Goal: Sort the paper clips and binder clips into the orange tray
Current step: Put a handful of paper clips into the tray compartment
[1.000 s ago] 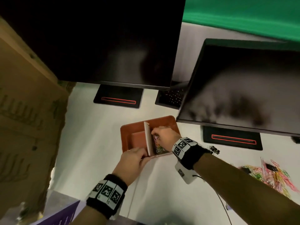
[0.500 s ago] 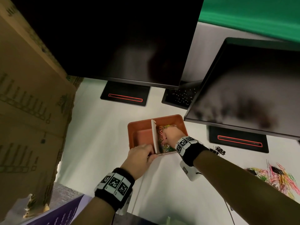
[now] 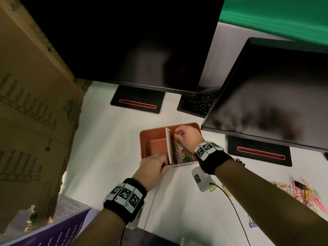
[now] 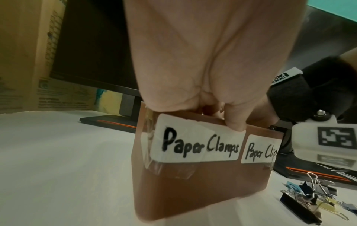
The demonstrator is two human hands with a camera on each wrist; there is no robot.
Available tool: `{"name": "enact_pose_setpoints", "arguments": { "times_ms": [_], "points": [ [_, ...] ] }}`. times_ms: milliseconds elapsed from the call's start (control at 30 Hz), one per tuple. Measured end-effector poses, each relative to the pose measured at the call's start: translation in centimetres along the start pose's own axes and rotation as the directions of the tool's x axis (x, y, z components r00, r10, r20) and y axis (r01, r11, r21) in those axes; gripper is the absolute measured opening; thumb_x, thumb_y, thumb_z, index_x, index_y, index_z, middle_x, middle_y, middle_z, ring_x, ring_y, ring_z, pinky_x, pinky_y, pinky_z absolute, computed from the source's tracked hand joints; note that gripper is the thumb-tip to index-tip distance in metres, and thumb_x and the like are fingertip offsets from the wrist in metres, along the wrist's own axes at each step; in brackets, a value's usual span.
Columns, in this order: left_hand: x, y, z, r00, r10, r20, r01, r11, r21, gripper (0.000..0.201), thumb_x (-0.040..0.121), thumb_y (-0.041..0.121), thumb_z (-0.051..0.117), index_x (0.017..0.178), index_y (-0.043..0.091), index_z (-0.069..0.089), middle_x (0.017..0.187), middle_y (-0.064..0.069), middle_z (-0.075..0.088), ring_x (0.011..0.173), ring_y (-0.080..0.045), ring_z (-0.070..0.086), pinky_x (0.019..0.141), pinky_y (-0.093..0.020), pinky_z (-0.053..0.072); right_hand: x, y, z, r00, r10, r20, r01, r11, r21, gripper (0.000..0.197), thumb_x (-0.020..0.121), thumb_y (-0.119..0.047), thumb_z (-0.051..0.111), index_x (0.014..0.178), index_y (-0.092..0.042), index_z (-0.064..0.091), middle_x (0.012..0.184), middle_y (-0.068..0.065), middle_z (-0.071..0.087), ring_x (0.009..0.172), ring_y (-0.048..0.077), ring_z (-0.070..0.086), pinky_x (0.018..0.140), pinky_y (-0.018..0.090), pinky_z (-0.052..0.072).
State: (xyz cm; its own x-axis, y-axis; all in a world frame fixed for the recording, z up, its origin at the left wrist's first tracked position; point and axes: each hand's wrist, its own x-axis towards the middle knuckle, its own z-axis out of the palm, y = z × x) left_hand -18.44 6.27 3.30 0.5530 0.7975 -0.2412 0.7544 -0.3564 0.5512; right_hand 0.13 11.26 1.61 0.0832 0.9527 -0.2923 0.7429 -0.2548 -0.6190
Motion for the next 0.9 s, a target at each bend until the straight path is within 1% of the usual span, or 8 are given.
{"name": "enact_pose_setpoints", "arguments": {
  "times_ms": [133, 200, 367, 500, 600, 667, 733, 900],
  "points": [
    [0.0, 0.0, 0.0, 1.000, -0.003, -0.003, 0.003, 1.000, 0.005, 0.019, 0.092, 0.035, 0.050, 0.089, 0.017, 0.054, 0.091, 0.003, 0.057, 0.087, -0.017, 0.053, 0.074, -0.030, 0.034, -0.1, 0.5, 0.4, 0.994, 0.075, 0.079, -0.066, 0.991, -0.116, 0.029, 0.085, 0.000, 0.055, 0.102, -0.023, 0.058, 0.117, 0.004, 0.050, 0.102, 0.022, 0.057, 0.094, 0.031, 0.048],
    [-0.1, 0.0, 0.0, 1.000, 0.006, -0.009, -0.006, 1.000, 0.009, 0.020, 0.092, 0.036, 0.050, 0.090, 0.017, 0.055, 0.091, 0.004, 0.057, 0.086, -0.016, 0.053, 0.074, -0.030, 0.035, -0.2, 0.6, 0.5, 0.981, 0.119, 0.153, -0.085, 0.974, -0.211, 0.030, 0.083, 0.002, 0.055, 0.102, -0.021, 0.059, 0.119, 0.006, 0.046, 0.103, 0.025, 0.055, 0.095, 0.031, 0.047],
    [-0.1, -0.1, 0.0, 1.000, 0.017, -0.007, -0.017, 1.000, 0.012, 0.020, 0.092, 0.036, 0.049, 0.089, 0.017, 0.053, 0.087, 0.006, 0.054, 0.082, -0.015, 0.051, 0.072, -0.029, 0.035, -0.2, 0.3, 1.1, 0.968, 0.104, 0.226, -0.013, 0.928, -0.373, 0.025, 0.086, -0.005, 0.056, 0.109, -0.014, 0.059, 0.121, 0.011, 0.048, 0.110, 0.030, 0.051, 0.097, 0.034, 0.044],
    [0.0, -0.2, 0.1, 1.000, 0.010, -0.004, -0.010, 1.000, 0.004, 0.018, 0.092, 0.036, 0.049, 0.086, 0.019, 0.051, 0.084, 0.008, 0.049, 0.081, -0.014, 0.050, 0.070, -0.028, 0.031, 0.2, -0.1, 0.7, 0.947, 0.118, 0.298, 0.028, 0.896, -0.442, 0.027, 0.080, -0.014, 0.070, 0.104, -0.008, 0.061, 0.103, 0.007, 0.052, 0.105, 0.027, 0.056, 0.091, 0.032, 0.046],
    [0.0, -0.3, 0.1, 1.000, 0.021, -0.014, -0.021, 1.000, 0.011, 0.018, 0.092, 0.036, 0.048, 0.086, 0.019, 0.051, 0.083, 0.009, 0.049, 0.077, -0.011, 0.046, 0.069, -0.028, 0.030, 0.0, -0.1, 0.7, 0.957, 0.078, 0.281, 0.042, 0.917, -0.396, 0.018, 0.083, -0.020, 0.067, 0.094, -0.008, 0.062, 0.101, 0.008, 0.056, 0.099, 0.026, 0.058, 0.089, 0.033, 0.048],
    [0.0, -0.2, 0.0, 1.000, 0.022, -0.014, -0.022, 1.000, 0.016, 0.019, 0.092, 0.036, 0.048, 0.086, 0.019, 0.051, 0.083, 0.009, 0.048, 0.076, -0.011, 0.046, 0.068, -0.028, 0.030, -0.2, 0.1, 0.7, 0.970, 0.065, 0.235, 0.005, 0.958, -0.285, 0.013, 0.084, -0.020, 0.067, 0.086, -0.011, 0.058, 0.094, 0.006, 0.060, 0.089, 0.022, 0.058, 0.078, 0.029, 0.046],
    [0.0, -0.3, 0.0, 1.000, 0.019, -0.010, -0.018, 1.000, 0.024, 0.019, 0.092, 0.037, 0.048, 0.087, 0.019, 0.051, 0.085, 0.007, 0.051, 0.080, -0.014, 0.050, 0.069, -0.028, 0.030, -0.4, 0.1, 0.5, 0.981, 0.059, 0.184, -0.023, 0.981, -0.191, 0.018, 0.084, -0.024, 0.067, 0.086, -0.008, 0.059, 0.086, 0.005, 0.060, 0.082, 0.021, 0.057, 0.071, 0.029, 0.044],
    [0.0, -0.2, 0.0, 1.000, 0.016, -0.004, -0.016, 1.000, 0.011, 0.019, 0.092, 0.036, 0.049, 0.088, 0.018, 0.053, 0.085, 0.009, 0.050, 0.084, -0.015, 0.052, 0.069, -0.029, 0.028, -1.3, 0.1, -0.4, 0.991, -0.034, 0.128, 0.044, 0.996, -0.081, 0.017, 0.088, -0.026, 0.061, 0.096, -0.010, 0.065, 0.094, 0.008, 0.068, 0.086, 0.020, 0.061, 0.078, 0.030, 0.049]
  ]
}}
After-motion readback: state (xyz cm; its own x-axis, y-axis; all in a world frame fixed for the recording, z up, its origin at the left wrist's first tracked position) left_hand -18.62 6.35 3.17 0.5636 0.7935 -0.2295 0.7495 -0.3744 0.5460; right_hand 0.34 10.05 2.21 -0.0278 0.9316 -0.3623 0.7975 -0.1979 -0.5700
